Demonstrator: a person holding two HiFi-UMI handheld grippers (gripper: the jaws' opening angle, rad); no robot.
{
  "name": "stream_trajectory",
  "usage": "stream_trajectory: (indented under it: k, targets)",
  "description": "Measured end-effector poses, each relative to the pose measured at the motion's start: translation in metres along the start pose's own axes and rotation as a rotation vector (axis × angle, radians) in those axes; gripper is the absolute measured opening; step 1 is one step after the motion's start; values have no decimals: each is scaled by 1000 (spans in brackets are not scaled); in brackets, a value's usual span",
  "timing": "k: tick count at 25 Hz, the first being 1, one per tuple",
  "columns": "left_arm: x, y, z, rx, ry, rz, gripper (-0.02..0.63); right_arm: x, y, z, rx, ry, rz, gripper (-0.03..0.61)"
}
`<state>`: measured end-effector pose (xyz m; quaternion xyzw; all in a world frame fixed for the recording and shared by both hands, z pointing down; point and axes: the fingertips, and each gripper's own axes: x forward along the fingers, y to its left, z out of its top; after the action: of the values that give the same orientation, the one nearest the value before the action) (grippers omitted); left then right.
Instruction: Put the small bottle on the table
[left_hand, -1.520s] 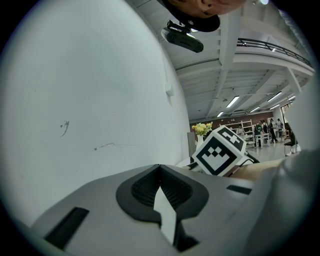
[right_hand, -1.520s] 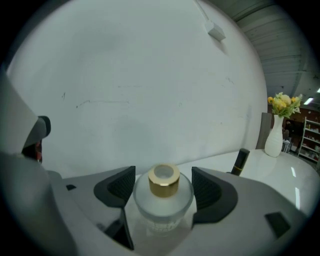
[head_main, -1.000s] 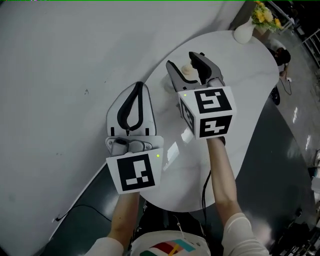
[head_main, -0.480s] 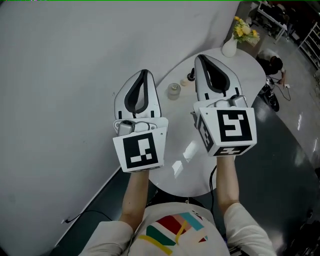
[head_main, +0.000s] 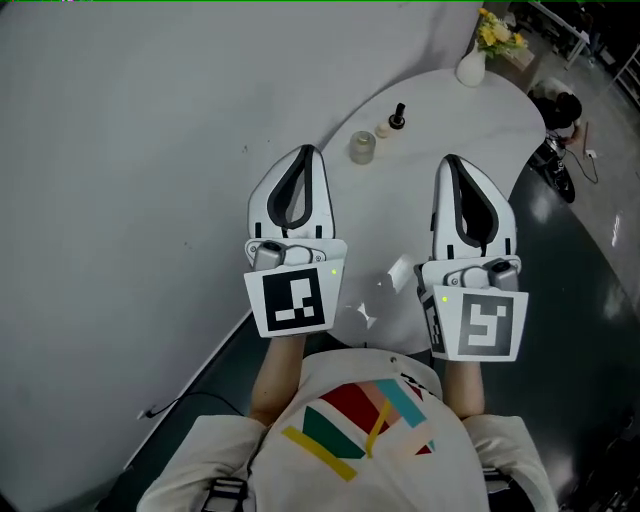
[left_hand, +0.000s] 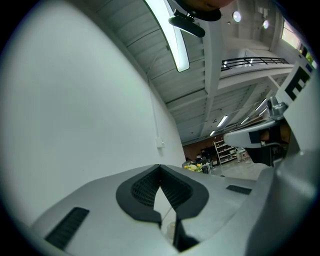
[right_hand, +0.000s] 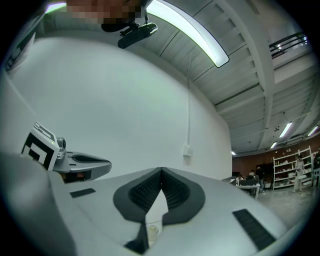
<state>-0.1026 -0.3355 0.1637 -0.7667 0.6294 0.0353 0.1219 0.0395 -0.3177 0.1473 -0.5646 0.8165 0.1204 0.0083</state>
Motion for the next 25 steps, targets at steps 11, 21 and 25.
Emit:
stream_trajectory:
  k: [11, 21, 25]
  targets:
    - [-25, -18, -16, 0, 23, -47, 17, -21, 32, -33, 40, 21, 14, 12]
    - [-22, -21, -17, 2, 41, -61, 17, -16, 35, -33, 45, 36, 17, 12]
    - [-24, -20, -18, 0, 46, -59, 17, -19, 35, -35, 51, 40, 15, 12]
